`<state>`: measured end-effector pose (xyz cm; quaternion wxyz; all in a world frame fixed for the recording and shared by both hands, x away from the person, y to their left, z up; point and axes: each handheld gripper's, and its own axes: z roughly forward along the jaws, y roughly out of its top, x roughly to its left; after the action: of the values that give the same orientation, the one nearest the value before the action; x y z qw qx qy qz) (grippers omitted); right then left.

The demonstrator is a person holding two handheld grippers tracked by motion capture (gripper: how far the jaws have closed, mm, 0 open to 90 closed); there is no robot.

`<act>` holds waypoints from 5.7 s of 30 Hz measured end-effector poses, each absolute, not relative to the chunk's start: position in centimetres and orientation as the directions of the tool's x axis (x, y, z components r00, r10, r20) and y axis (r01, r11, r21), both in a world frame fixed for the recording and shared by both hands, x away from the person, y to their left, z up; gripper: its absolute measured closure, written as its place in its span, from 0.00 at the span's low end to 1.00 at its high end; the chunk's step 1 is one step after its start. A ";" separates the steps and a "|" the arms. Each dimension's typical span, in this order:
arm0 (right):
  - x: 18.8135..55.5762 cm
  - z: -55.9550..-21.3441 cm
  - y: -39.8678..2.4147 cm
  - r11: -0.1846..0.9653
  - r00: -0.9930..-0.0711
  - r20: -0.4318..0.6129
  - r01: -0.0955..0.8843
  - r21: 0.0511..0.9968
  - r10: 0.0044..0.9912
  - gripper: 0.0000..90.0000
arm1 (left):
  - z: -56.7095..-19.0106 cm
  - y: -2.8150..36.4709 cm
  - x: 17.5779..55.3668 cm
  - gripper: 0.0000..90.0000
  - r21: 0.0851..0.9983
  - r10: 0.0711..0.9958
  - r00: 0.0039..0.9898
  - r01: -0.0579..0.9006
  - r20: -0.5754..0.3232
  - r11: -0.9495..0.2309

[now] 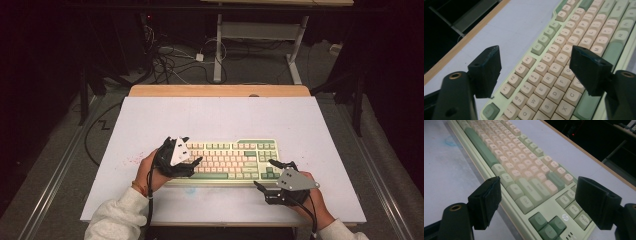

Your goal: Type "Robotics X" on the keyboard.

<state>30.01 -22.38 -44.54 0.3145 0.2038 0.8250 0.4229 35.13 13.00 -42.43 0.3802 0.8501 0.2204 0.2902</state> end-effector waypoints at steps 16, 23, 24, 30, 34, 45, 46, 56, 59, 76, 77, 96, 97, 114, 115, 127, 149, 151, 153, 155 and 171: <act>30.2 -44.5 -22.3 0.548 -0.733 -0.319 0.087 0.832 0.601 0.29 | -43.7 15.9 31.9 0.20 0.778 0.621 0.682 0.120 0.387 -0.617; 30.3 -44.4 -22.1 0.544 -0.751 -0.307 0.083 0.835 0.585 0.49 | -44.2 17.4 30.7 0.20 0.780 0.623 0.678 0.115 0.391 -0.615; 30.3 -44.4 -22.1 0.544 -0.755 -0.304 0.083 0.835 0.582 0.53 | -44.3 17.6 30.6 0.20 0.786 0.627 0.677 0.115 0.386 -0.608; 30.8 -44.1 -21.7 0.542 -0.788 -0.259 0.111 0.833 0.559 0.78 | -44.9 18.4 30.0 0.20 0.783 0.643 0.669 0.143 0.374 -0.605; 31.3 -44.0 -21.2 0.548 -0.800 -0.240 0.129 0.826 0.550 0.93 | -45.4 18.8 29.6 0.20 0.780 0.650 0.665 0.161 0.367 -0.604; 33.1 -44.0 -18.3 0.595 -0.827 -0.230 0.149 0.790 0.513 1.00 | -45.7 20.0 28.8 0.20 0.773 0.665 0.658 0.194 0.353 -0.604; 33.3 -44.1 -18.0 0.596 -0.831 -0.227 0.150 0.789 0.509 1.00 | -45.8 20.0 28.8 0.20 0.773 0.664 0.660 0.196 0.351 -0.603; 35.4 -44.2 -14.9 0.616 -0.842 -0.225 0.151 0.773 0.490 1.00 | -46.1 20.0 29.0 0.20 0.771 0.664 0.669 0.212 0.334 -0.601; 36.0 -44.2 -14.2 0.621 -0.844 -0.220 0.159 0.767 0.488 1.00 | -46.2 20.0 29.1 0.20 0.771 0.665 0.669 0.215 0.331 -0.600; 38.4 -43.7 -12.6 0.641 -0.840 -0.212 0.194 0.742 0.500 1.00 | -46.4 19.7 29.3 0.20 0.763 0.657 0.682 0.224 0.322 -0.606; 38.5 -43.7 -12.4 0.640 -0.840 -0.207 0.200 0.742 0.502 1.00 | -46.4 19.7 29.3 0.20 0.763 0.657 0.682 0.225 0.321 -0.606; 39.7 -44.8 -10.1 0.710 -0.852 -0.226 0.216 0.670 0.473 1.00 | -46.6 19.6 29.3 0.20 0.753 0.641 0.698 0.224 0.319 -0.618; 39.7 -44.8 -10.1 0.714 -0.851 -0.229 0.217 0.666 0.472 1.00 | -46.6 19.6 29.3 0.20 0.753 0.641 0.698 0.224 0.319 -0.619; 39.1 -44.0 -10.7 0.681 -0.847 -0.215 0.213 0.701 0.486 0.99 | -46.7 19.3 29.3 0.20 0.747 0.633 0.706 0.226 0.317 -0.626; 39.0 -43.8 -10.8 0.676 -0.848 -0.216 0.205 0.707 0.483 0.98 | -46.7 19.3 29.4 0.20 0.747 0.634 0.706 0.226 0.317 -0.625; 38.0 -42.9 -12.1 0.599 -0.825 -0.217 0.174 0.782 0.522 0.61 | -46.7 19.3 29.4 0.20 0.742 0.631 0.708 0.228 0.317 -0.630; 36.0 -41.7 -13.8 0.522 -0.783 -0.272 0.078 0.849 0.559 0.26 | -46.7 19.3 29.4 0.20 0.732 0.635 0.703 0.242 0.320 -0.637; 35.9 -41.6 -14.1 0.515 -0.780 -0.269 0.078 0.854 0.565 0.25 | -46.7 19.4 29.4 0.20 0.734 0.635 0.703 0.241 0.320 -0.635; 35.7 -41.6 -14.5 0.511 -0.777 -0.270 0.076 0.856 0.568 0.24 | -46.6 19.4 29.4 0.20 0.738 0.639 0.700 0.241 0.318 -0.631; 35.5 -41.6 -14.8 0.507 -0.777 -0.268 0.077 0.858 0.570 0.25 | -46.6 19.3 29.4 0.20 0.738 0.640 0.700 0.242 0.317 -0.630; 33.5 -42.0 -18.6 0.499 -0.739 -0.295 0.065 0.864 0.606 0.24 | -45.9 19.2 29.0 0.22 0.772 0.660 0.688 0.229 0.303 -0.593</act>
<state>33.54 -18.58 -41.95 0.2968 0.2063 0.8132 0.4562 29.04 19.19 -45.87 0.3663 0.8425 0.2636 0.2942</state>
